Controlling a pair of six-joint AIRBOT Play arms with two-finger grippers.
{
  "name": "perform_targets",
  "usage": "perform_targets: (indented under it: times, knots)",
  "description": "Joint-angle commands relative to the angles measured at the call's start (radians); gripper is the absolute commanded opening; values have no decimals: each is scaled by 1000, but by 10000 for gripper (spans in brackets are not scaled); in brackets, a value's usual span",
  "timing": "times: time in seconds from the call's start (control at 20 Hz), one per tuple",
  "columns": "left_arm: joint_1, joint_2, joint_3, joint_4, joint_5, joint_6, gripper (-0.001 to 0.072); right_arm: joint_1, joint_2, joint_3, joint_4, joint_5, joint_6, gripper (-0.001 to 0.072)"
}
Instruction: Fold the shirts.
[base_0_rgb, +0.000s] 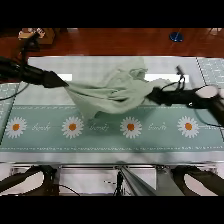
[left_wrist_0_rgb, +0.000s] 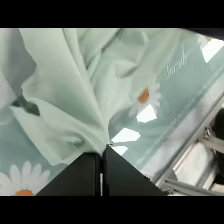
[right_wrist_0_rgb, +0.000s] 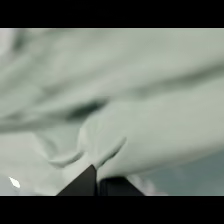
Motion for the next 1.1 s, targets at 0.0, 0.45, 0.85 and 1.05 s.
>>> perform_targets:
  times: [0.0,0.45,0.85,1.05]
  knots:
    - [63,82,182,-3,24,-52,19,-78,215,197,18,93,39,20]
    - [101,463,591,56,356,-167,20,-262,435,788,-62,130,175,19]
    - [101,762,600,262,314,-260,19,-280,436,1165,-264,541,321,19]
    - [101,809,600,325,60,-339,19,-280,440,1263,-328,805,396,19]
